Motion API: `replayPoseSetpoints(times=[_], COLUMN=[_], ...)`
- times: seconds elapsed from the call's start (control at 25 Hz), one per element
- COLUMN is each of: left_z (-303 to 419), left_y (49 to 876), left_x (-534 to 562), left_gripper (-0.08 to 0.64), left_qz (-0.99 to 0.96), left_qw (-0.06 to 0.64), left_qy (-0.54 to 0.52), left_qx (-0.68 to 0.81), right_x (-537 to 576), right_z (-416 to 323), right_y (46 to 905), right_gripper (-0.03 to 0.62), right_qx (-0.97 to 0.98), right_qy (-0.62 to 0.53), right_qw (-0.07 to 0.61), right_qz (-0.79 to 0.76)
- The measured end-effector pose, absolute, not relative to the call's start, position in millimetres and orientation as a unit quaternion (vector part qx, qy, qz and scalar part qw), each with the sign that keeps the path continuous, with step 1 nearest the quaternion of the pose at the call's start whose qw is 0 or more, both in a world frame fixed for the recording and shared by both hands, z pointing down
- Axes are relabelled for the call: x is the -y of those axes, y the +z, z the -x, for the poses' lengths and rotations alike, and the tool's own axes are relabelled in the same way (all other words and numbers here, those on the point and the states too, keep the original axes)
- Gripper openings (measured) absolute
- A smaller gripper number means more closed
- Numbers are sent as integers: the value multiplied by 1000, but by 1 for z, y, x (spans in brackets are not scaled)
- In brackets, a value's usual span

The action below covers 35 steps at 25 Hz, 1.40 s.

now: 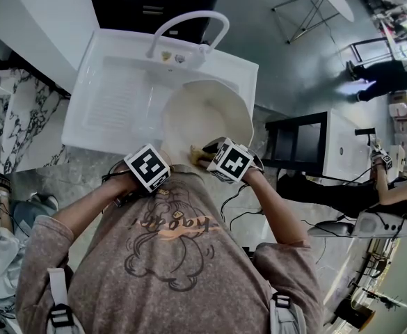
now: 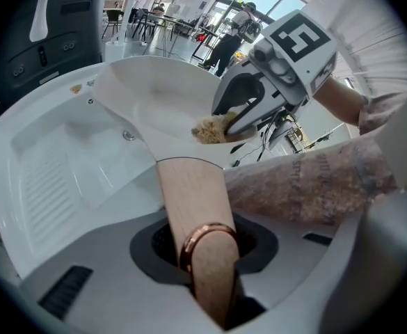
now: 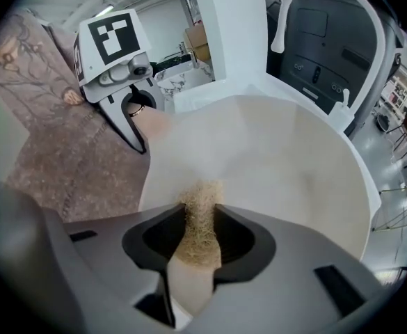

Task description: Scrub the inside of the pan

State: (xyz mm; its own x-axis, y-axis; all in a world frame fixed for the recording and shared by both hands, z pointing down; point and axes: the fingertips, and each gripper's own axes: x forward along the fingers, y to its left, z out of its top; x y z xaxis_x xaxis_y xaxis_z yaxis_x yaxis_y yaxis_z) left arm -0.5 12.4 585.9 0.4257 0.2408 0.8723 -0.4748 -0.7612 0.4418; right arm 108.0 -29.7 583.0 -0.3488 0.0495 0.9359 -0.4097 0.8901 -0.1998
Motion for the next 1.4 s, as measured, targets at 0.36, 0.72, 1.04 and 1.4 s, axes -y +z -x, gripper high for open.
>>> replayPoseSetpoints(times=[0.36,0.72,1.04,1.4], left_z=[1,0,-1,-3], left_y=[588,590,588,588], left_x=[-20,-23,-27,-28], left_gripper=[118,118,118,117], left_qz=[-769,-766,-762,-762], left_qw=[343,347,350,355], left_qy=[535,536,540,536], left_qx=[73,75,77,78], right_x=[36,54,72,107], right_z=[-69,-42,-39,-47], right_y=[587,585,600,620], right_gripper=[139,137,138,138], right_qx=[816,831,830,825], right_qy=[218,213,236,233], right_qw=[522,496,476,459], right_qz=[-116,-137,-169,-233])
